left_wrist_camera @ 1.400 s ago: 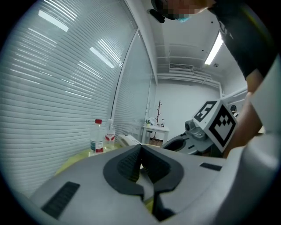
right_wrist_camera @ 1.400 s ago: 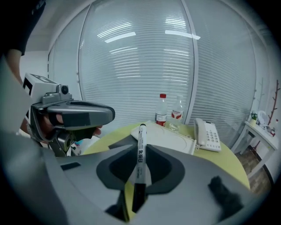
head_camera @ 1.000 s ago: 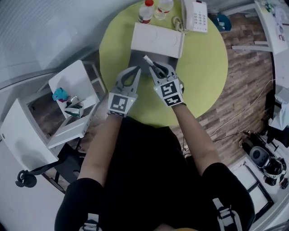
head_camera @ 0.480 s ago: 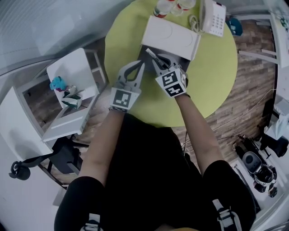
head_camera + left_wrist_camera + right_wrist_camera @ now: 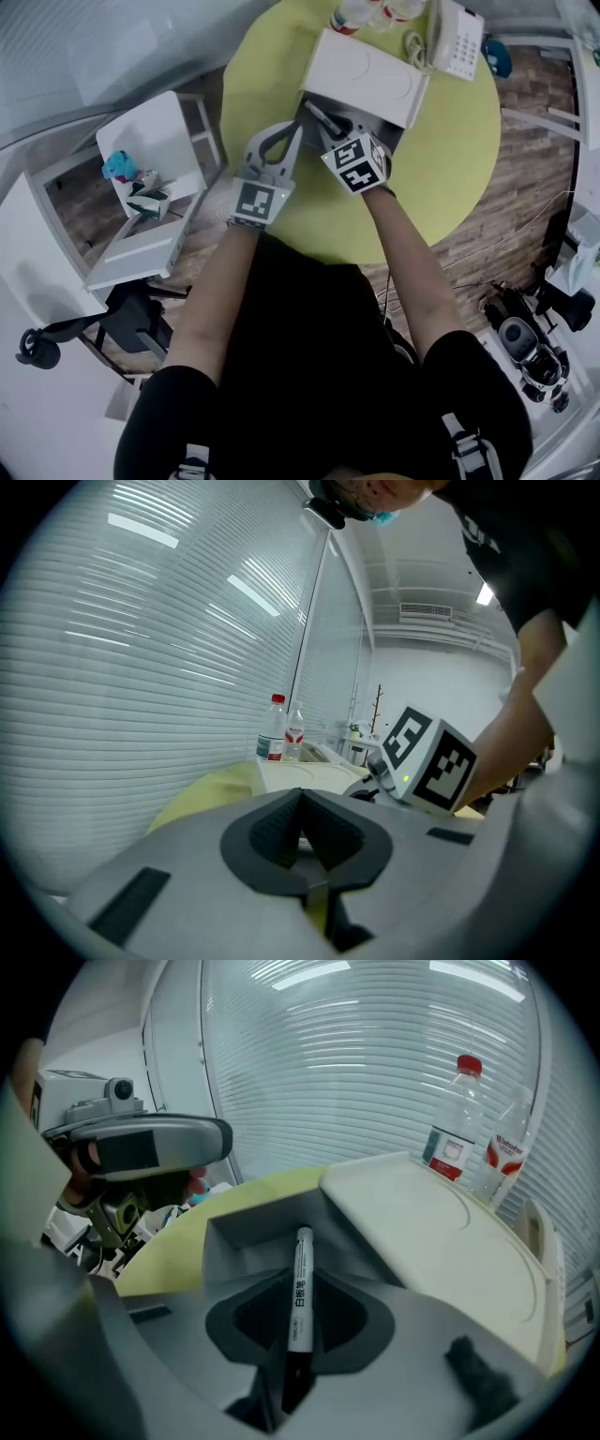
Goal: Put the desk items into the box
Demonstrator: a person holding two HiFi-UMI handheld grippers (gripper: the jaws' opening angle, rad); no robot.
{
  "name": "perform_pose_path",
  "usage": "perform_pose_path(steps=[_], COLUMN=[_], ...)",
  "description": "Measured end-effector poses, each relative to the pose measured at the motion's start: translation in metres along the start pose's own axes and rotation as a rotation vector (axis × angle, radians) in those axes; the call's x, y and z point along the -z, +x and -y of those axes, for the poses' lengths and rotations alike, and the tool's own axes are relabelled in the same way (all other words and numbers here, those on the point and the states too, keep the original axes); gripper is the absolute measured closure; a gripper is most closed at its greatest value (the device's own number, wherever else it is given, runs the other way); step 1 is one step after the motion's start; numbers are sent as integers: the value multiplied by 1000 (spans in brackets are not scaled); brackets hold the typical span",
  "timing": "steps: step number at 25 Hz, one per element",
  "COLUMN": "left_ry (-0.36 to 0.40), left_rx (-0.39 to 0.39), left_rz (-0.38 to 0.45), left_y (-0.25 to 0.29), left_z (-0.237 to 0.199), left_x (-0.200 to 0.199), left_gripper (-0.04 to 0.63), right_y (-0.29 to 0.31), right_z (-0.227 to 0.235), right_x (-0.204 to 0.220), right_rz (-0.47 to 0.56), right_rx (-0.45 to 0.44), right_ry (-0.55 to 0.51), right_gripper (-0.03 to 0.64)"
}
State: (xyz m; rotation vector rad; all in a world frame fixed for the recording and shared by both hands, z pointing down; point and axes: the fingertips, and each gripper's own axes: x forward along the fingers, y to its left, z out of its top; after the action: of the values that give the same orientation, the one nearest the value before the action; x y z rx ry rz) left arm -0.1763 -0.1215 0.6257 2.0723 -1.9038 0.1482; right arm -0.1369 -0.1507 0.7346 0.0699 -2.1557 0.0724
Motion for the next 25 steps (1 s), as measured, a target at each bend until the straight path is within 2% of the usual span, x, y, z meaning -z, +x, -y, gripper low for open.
perform_pose_path(steps=[10, 25], left_ry=[-27, 9], left_rx=[-7, 25], left_rz=[-46, -26], left_y=[-10, -32], left_z=[6, 13], left_x=[11, -14], left_gripper=[586, 586], right_y=[13, -10], right_z=[-9, -13], right_x=[11, -3], right_rz=[-62, -21], right_rx=[-65, -9], right_ry=[47, 78], right_gripper=[546, 540])
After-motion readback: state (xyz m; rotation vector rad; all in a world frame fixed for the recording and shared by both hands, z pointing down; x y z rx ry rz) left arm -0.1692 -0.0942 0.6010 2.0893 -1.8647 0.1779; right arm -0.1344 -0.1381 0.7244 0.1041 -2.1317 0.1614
